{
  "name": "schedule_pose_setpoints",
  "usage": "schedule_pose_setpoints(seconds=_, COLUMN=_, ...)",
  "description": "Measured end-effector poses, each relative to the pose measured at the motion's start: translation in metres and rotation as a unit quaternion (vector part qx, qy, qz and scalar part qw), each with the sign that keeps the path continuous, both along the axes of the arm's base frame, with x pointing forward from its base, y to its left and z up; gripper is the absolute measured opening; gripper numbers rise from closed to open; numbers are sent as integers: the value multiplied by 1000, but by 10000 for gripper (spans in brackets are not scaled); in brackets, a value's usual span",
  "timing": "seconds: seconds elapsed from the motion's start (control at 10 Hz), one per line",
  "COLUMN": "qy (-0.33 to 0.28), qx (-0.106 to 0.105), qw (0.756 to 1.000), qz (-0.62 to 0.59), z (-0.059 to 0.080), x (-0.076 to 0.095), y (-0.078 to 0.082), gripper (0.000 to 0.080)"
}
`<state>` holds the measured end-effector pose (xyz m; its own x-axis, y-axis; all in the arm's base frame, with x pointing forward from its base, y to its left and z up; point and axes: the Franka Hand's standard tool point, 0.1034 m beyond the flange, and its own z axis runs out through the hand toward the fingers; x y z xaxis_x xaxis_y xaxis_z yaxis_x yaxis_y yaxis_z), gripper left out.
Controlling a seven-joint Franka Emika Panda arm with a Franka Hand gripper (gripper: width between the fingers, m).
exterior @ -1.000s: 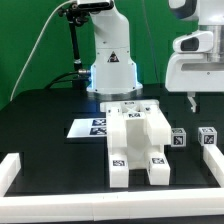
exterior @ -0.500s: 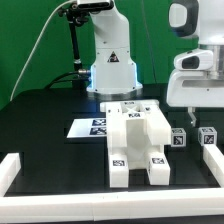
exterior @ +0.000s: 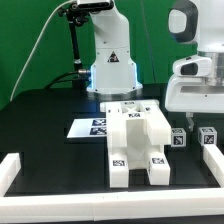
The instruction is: Assemble chair
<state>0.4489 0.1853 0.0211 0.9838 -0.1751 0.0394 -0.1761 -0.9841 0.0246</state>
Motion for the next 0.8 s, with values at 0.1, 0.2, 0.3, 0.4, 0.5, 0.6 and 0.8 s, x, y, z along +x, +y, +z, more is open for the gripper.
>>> schedule_pose_setpoints(seconds=0.1, qy=0, qx=0, qw=1000, qz=0, z=0, x=0, y=0, gripper=542)
schedule_pose_setpoints(seconds=0.2, qy=0, qx=0, qw=1000, qz=0, z=0, x=0, y=0, gripper=405)
schedule_pose_setpoints(seconds=0.3, qy=0, qx=0, qw=1000, qz=0, z=0, x=0, y=0, gripper=405)
schedule_pose_setpoints(seconds=0.4, qy=0, qx=0, qw=1000, qz=0, z=0, x=0, y=0, gripper=280)
schedule_pose_setpoints(seconds=0.5, qy=0, qx=0, qw=1000, qz=0, z=0, x=0, y=0, gripper=281)
schedule_pose_setpoints(seconds=0.6, qy=0, qx=0, qw=1000, qz=0, z=0, x=0, y=0, gripper=281)
schedule_pose_setpoints(seconds=0.8, qy=0, qx=0, qw=1000, qz=0, z=0, x=0, y=0, gripper=281)
